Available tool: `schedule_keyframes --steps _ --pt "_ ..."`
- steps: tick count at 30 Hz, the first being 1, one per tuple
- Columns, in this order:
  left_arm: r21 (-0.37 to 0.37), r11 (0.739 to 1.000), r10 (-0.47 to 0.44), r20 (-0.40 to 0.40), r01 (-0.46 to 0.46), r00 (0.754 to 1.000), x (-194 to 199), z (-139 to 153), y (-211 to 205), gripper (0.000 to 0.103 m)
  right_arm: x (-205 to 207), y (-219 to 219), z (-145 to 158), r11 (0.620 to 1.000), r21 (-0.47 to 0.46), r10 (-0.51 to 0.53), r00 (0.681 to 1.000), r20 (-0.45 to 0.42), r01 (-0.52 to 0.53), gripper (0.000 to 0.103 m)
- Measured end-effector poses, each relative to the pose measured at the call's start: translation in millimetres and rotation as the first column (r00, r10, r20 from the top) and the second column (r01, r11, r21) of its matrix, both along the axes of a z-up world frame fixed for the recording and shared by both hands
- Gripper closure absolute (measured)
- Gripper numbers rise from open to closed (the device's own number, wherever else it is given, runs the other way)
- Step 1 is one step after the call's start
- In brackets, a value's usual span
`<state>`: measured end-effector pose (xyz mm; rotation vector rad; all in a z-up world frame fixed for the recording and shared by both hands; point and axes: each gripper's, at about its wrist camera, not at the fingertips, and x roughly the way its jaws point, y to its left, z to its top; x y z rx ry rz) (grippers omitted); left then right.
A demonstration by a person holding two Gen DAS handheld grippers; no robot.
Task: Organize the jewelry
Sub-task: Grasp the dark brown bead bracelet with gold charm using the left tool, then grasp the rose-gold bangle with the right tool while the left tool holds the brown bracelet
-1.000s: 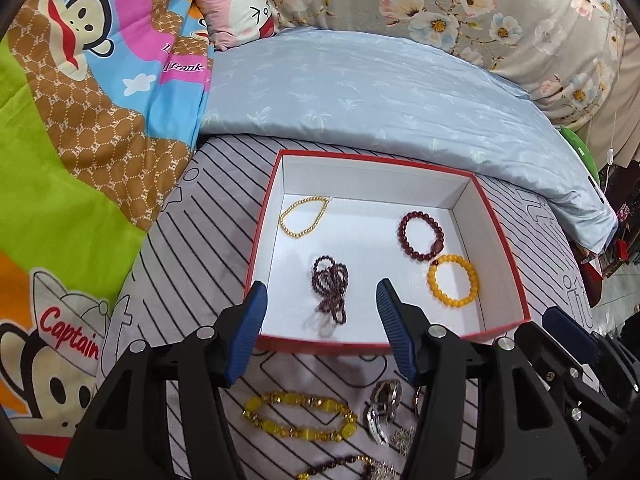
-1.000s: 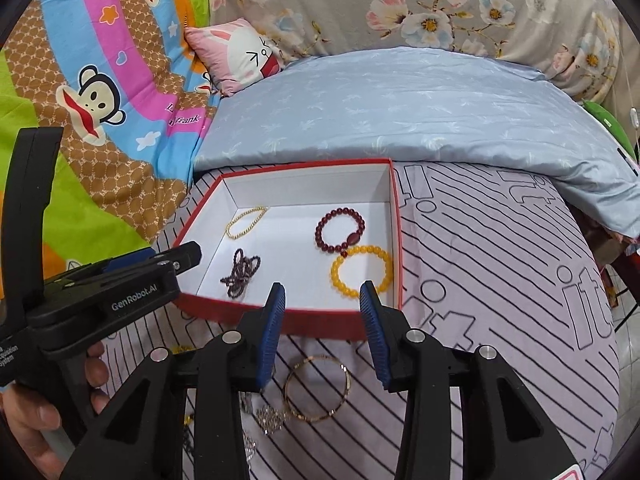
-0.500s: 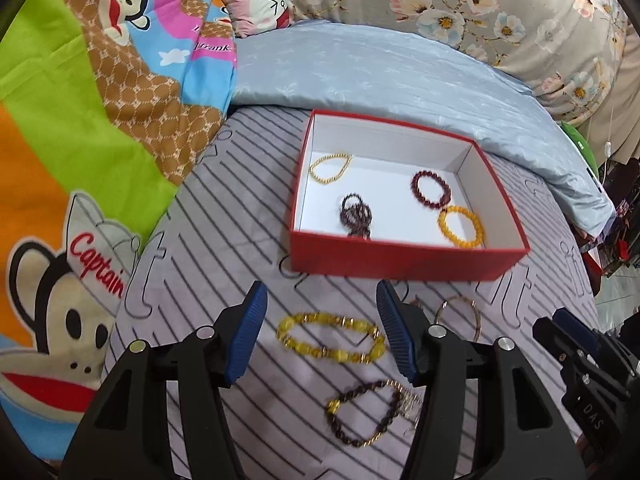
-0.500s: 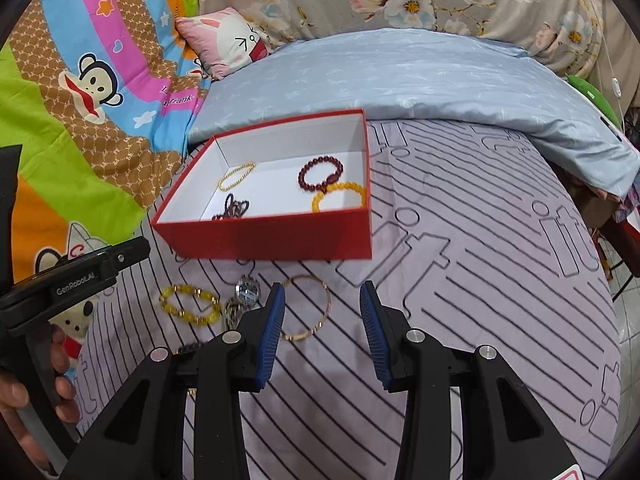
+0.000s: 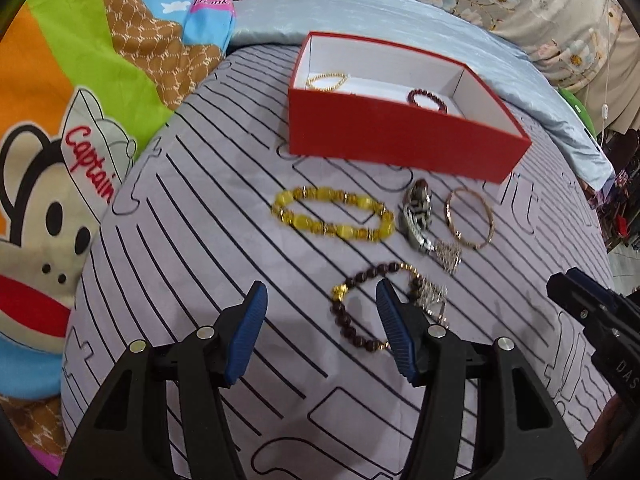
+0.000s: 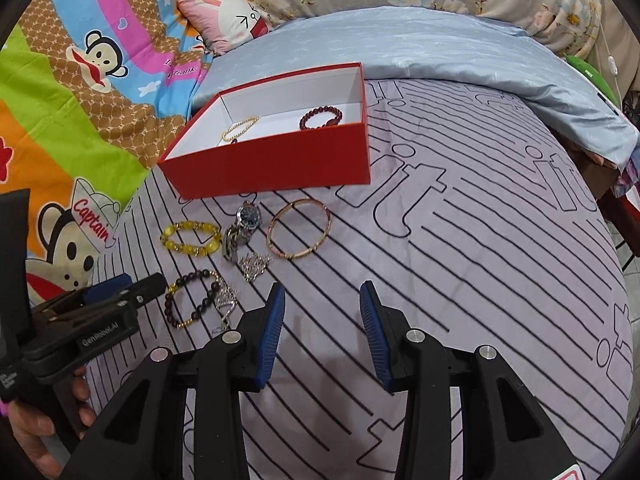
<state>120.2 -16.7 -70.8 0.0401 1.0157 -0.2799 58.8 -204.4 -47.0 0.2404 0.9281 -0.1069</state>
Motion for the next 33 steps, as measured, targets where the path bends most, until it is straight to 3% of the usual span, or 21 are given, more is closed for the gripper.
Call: schedule_keyframes --steps 7,11,17,20,30,33 --pt "0.013 1.0 0.007 -0.019 -0.007 1.0 0 -17 -4 0.053 -3 6 -6 1.0 0.001 0.009 1.0 -0.016 -0.009 0.064" --pt "0.032 0.999 -0.001 0.008 0.001 1.0 -1 -19 -9 0.055 -2 7 -8 1.0 0.001 0.009 1.0 -0.021 -0.009 0.064" --pt "0.047 0.999 -0.011 0.033 0.009 0.999 -2 -18 -13 0.076 0 7 -10 1.0 0.001 0.008 1.0 -0.028 -0.008 0.064" --pt "0.039 0.999 -0.021 0.033 0.02 0.999 -3 -18 -14 0.094 1 8 -12 1.0 0.002 0.007 0.999 -0.033 -0.007 0.064" --pt "-0.041 0.999 -0.02 0.022 0.021 1.0 -4 -2 -3 0.095 25 16 -19 0.999 -0.004 0.037 0.998 -0.044 -0.037 0.064" --pt "-0.068 0.997 -0.017 0.03 0.019 0.999 -3 8 1 0.095 40 20 -23 0.999 -0.012 0.047 0.998 -0.048 -0.047 0.055"
